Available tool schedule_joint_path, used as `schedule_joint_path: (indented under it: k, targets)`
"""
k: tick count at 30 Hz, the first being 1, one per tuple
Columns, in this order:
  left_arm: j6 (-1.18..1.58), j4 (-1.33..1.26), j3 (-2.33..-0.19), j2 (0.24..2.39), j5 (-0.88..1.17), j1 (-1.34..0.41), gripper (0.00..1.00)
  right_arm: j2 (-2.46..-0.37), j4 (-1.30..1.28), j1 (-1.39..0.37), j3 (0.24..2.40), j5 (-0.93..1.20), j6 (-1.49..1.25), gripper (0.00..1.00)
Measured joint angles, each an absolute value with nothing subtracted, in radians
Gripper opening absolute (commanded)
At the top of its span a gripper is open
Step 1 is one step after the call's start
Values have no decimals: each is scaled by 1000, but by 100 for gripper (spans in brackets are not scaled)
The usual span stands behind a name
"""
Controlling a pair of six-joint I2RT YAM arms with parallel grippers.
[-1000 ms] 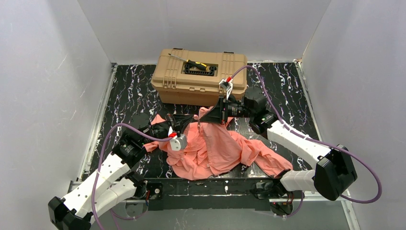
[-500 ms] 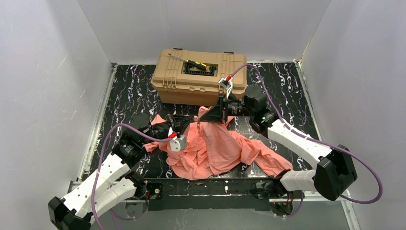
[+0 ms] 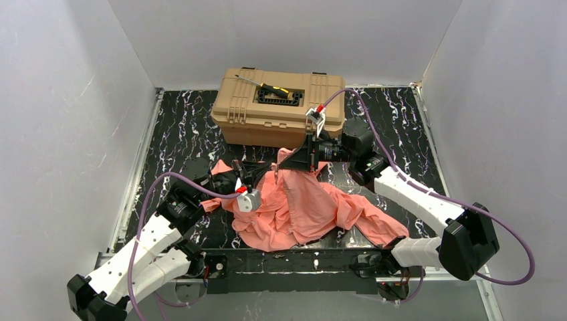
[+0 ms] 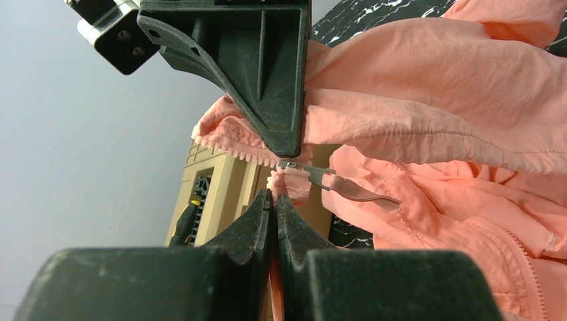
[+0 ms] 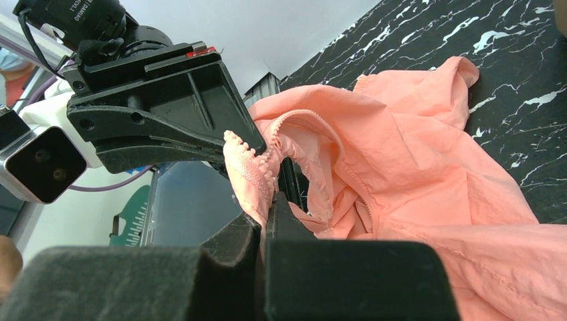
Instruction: Zip up the jacket
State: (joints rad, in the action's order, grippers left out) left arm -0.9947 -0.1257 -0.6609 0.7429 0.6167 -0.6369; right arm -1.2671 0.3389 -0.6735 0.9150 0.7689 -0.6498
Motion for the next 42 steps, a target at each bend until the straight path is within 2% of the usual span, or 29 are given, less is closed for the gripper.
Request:
schedule_joint_path:
  k: [12, 42]
  targets:
    - [-999, -126, -661, 743, 609, -637, 0, -1247, 257, -679, 913, 778, -600, 1]
    - [-1000, -125, -661, 741, 604, -637, 0, -1250, 264, -704, 913, 730, -598, 1]
